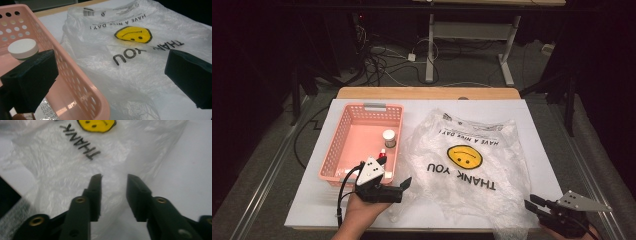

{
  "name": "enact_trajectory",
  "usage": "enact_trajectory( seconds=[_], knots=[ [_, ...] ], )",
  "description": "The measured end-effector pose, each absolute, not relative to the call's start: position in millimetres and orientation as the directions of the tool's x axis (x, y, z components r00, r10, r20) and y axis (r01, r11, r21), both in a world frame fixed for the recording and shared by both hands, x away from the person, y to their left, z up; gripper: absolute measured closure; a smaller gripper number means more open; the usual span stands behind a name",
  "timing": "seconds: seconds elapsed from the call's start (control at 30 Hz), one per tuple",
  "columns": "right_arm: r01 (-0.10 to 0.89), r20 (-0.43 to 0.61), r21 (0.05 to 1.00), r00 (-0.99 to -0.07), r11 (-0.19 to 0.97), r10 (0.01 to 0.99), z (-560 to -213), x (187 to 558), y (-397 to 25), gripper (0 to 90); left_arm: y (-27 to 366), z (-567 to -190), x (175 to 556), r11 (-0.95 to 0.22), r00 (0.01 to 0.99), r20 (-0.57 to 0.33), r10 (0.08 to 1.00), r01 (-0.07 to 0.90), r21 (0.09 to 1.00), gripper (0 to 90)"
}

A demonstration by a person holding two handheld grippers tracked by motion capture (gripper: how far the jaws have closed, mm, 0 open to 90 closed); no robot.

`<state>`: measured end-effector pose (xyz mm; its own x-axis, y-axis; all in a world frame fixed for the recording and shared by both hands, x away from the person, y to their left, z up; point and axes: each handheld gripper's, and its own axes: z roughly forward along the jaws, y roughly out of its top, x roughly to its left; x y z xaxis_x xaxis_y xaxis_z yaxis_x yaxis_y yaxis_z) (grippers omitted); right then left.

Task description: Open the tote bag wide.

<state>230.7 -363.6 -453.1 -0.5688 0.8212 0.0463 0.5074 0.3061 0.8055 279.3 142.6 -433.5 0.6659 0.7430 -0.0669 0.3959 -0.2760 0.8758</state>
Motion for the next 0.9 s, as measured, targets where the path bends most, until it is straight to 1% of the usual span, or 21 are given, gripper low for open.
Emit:
enact_trajectory(
  seconds=[0.1, 0.2, 0.27, 0.33, 0.37, 0.4, 0.47, 0.63, 0.7, 0.8, 0.83, 0.9],
  knots=[
    [0.482, 0.044, 0.832, -0.550, 0.273, 0.834, -443, 240, -371, 53.7, 143, -432, 279, -0.269, 0.670, -0.079, 0.738, 0.399, 0.877, 0.0],
    [0.464, 0.033, 0.850, -0.523, 0.252, 0.852, -432, 259, -378, 47.4, 144, -432, 280, -0.259, 0.662, -0.085, 0.744, 0.404, 0.877, 0.0],
    [0.455, 0.040, 0.862, -0.504, 0.225, 0.863, -427, 274, -381, 46.8, 145, -431, 280, -0.256, 0.670, -0.095, 0.736, 0.405, 0.878, 0.0],
    [0.466, 0.048, 0.859, -0.488, 0.214, 0.871, -424, 293, -382, 45.3, 146, -432, 278, -0.260, 0.677, -0.091, 0.730, 0.398, 0.880, 0.0],
    [0.466, 0.048, 0.859, -0.488, 0.214, 0.871, -424, 293, -382, 45.3, 146, -432, 278, -0.260, 0.677, -0.091, 0.730, 0.398, 0.880, 0.0],
    [0.473, 0.050, 0.856, -0.473, 0.206, 0.880, -426, 314, -382, 43.9, 146, -433, 277, -0.278, 0.687, -0.085, 0.722, 0.399, 0.874, 0.0],
    [0.489, 0.053, 0.848, -0.462, 0.205, 0.885, -429, 334, -381, 42.7, 148, -434, 275, -0.275, 0.680, -0.078, 0.729, 0.395, 0.877, 0.0],
    [0.518, 0.073, 0.837, -0.427, 0.177, 0.902, -436, 378, -379, 39.7, 155, -433, 275, -0.243, 0.672, -0.113, 0.732, 0.411, 0.879, 0.0],
    [0.533, 0.092, 0.831, -0.420, 0.163, 0.903, -437, 393, -378, 38.7, 156, -432, 276, -0.245, 0.673, -0.107, 0.732, 0.406, 0.880, 0.0],
    [0.550, 0.092, 0.820, -0.401, 0.159, 0.911, -438, 416, -375, 34.3, 156, -432, 276, -0.251, 0.671, -0.096, 0.735, 0.402, 0.881, 0.0],
    [0.559, 0.091, 0.813, -0.402, 0.165, 0.911, -438, 425, -373, 32.1, 156, -431, 275, -0.249, 0.675, -0.108, 0.730, 0.409, 0.878, 0.0],
    [0.588, 0.122, 0.792, -0.410, 0.160, 0.904, -440, 441, -370, 26.6, 157, -431, 275, -0.235, 0.677, -0.134, 0.724, 0.425, 0.874, 0.0]
  ],
)
